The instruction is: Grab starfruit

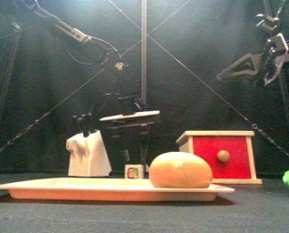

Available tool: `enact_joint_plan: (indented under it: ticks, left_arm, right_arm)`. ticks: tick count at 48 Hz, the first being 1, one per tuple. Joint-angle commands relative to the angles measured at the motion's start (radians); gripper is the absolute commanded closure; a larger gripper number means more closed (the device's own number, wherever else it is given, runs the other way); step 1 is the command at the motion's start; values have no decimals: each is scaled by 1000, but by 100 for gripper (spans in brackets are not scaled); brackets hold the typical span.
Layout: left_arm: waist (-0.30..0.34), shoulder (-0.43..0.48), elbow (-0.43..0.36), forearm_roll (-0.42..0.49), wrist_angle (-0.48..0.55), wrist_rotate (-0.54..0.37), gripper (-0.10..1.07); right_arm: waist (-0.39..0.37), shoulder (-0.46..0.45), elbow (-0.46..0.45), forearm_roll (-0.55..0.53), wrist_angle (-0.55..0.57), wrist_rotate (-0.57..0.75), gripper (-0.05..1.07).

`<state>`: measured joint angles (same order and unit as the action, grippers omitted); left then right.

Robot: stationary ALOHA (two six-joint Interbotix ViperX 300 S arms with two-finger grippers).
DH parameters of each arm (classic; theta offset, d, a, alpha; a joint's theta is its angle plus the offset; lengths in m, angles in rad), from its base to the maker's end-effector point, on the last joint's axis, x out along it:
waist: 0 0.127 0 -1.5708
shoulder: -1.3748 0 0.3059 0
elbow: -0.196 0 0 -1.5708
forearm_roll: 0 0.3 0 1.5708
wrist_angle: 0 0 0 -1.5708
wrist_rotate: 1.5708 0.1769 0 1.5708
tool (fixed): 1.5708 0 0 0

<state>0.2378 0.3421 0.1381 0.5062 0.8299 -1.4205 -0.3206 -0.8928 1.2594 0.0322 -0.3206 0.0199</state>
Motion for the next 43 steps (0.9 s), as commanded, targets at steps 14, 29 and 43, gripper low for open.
enact_joint_plan:
  ticks: [14,29,43]
  left_arm:
    - [-5,-52,-31,37,0,23,16]
    - [-118,-124,-35,48,5,143,16]
    - [-247,-161,-75,18,178,219,16]
  right_arm:
    - [-3,6,-9,3,-3,-2,101]
    - [-5,6,-9,5,-5,0,101]
    - [-3,6,-9,5,-5,0,101]
